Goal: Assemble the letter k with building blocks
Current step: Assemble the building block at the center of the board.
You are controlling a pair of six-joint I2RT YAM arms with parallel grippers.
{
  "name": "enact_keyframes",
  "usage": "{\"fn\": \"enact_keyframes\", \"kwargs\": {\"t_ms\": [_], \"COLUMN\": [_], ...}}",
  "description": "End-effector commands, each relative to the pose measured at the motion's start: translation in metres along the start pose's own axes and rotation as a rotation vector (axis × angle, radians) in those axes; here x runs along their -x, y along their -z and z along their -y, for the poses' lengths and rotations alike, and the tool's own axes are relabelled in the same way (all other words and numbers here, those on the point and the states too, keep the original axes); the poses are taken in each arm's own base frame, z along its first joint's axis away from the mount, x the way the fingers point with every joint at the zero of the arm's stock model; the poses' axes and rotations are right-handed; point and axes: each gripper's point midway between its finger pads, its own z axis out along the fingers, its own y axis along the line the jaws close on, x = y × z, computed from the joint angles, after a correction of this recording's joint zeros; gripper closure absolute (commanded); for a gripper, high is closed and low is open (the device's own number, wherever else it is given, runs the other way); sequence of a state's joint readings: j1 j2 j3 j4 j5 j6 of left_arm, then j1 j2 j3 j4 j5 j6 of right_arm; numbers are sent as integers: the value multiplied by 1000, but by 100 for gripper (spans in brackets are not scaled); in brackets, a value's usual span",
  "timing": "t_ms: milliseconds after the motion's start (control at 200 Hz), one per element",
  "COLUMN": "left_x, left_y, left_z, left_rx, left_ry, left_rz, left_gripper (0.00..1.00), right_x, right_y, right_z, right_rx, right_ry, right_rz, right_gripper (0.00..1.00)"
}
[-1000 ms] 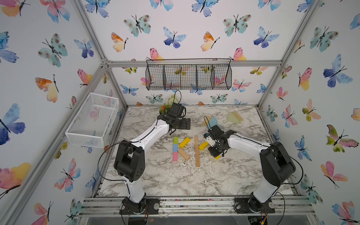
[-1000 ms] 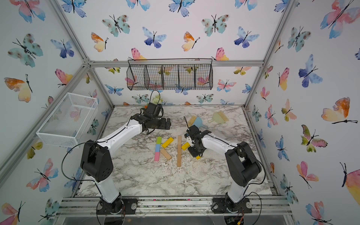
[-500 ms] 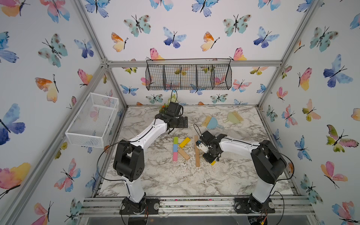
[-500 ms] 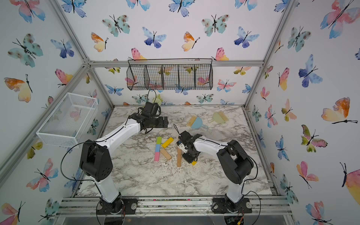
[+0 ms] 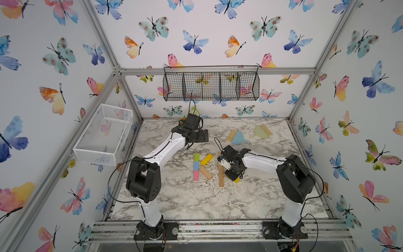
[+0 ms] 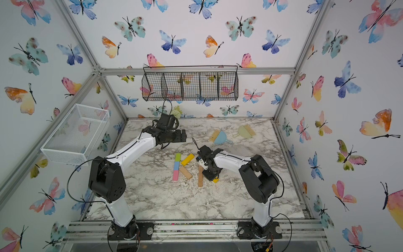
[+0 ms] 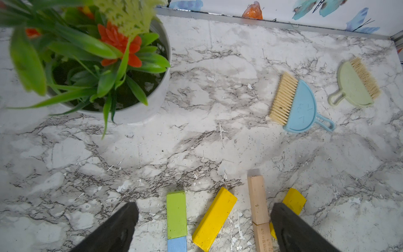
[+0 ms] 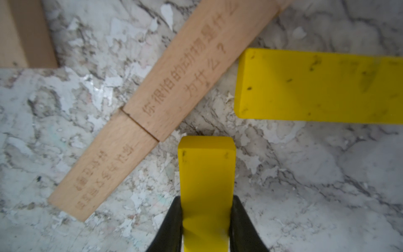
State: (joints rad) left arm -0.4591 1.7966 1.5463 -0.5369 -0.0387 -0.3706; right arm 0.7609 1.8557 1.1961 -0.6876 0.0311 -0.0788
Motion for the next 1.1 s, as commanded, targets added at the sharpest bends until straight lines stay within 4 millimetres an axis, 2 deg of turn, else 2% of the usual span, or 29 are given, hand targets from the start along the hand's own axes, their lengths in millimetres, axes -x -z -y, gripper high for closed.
{"fn": "enact_keyframes", "kwargs": {"t_ms": [0, 1096], "left_x": [3, 2], "left_y": [5, 1], "left_z": [0, -2], "left_rx": [-4, 0], "left_ry": [8, 9], "left_rz": [-1, -9], "left_gripper": [2, 2], "right_x": [3, 7], "right_y": [2, -10], "right_z": [-1, -5], "right_rx": [-10, -2], "right_ry": [0, 6], "right_rz": [-10, -28], "right_gripper": [98, 98]}}
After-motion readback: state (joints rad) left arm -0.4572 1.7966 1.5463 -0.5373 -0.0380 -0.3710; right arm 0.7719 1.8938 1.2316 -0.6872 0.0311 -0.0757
